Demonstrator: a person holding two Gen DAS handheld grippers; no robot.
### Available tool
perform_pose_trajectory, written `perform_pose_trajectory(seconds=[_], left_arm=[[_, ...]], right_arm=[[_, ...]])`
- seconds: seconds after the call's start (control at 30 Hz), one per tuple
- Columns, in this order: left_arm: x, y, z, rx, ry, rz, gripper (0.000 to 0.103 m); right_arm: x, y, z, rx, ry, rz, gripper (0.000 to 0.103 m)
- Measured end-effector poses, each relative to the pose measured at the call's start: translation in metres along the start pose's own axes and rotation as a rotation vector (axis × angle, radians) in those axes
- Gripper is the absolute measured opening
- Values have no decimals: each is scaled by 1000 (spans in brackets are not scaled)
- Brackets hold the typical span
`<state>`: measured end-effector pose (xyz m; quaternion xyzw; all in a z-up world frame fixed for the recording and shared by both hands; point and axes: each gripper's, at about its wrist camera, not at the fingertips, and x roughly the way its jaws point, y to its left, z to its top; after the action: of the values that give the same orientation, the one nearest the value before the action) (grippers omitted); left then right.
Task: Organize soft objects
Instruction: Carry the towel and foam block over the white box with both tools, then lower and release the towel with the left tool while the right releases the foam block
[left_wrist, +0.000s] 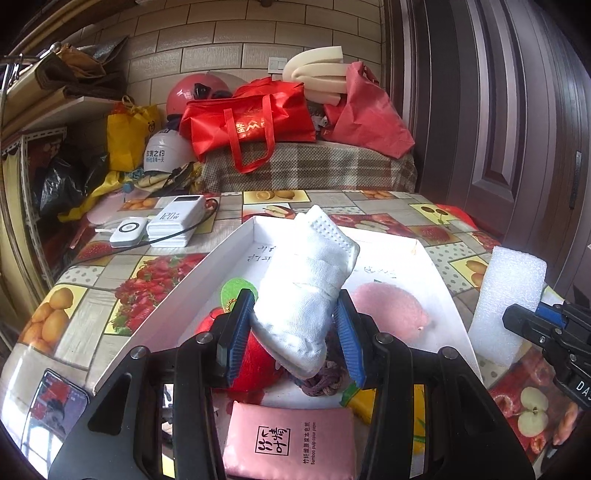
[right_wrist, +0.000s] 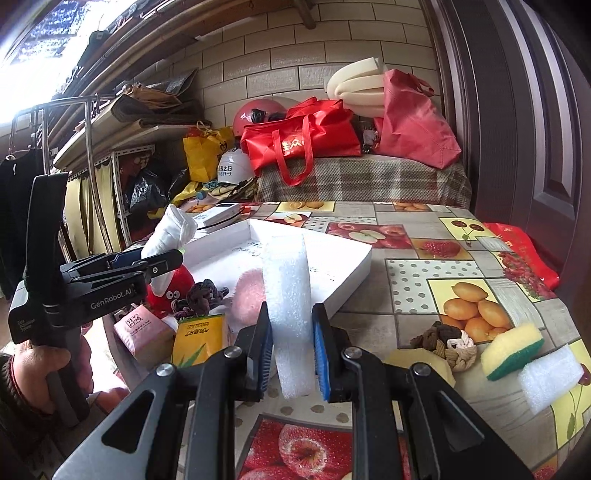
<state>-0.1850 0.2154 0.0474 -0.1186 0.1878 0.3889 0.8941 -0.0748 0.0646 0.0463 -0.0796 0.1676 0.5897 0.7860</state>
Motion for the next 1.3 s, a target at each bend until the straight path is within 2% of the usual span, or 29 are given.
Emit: perform_pose_trajectory(seconds=[0.3,0.47,0.57,0.73,0.87,1.0,1.23,1.3], left_arm=[[9,11,3,-39,8,-5,44],[9,19,4,-82,5,-1,44],[11,19,7,-92,-8,26,44],[12,27,8,-138,-16,25,44],[15,32,8,-161,2,12,44],[15,29,8,-148,-1,11,45],[17,33,8,-158,5,-5,46],[17,30,8,-150,7,-13,49]], right_arm=[[18,13,11,-37,-28,-14,20],[11,4,11,16,-65,-19,20],[12,3,15,21,-92,-10,20],[25,18,26,-20,-96,0,20],[19,5,29,14,-85,13,20],[36,2,27,35,5,63,20],[43,19,16,-10,71,94,26],[48,22,13,5,116,146,26]])
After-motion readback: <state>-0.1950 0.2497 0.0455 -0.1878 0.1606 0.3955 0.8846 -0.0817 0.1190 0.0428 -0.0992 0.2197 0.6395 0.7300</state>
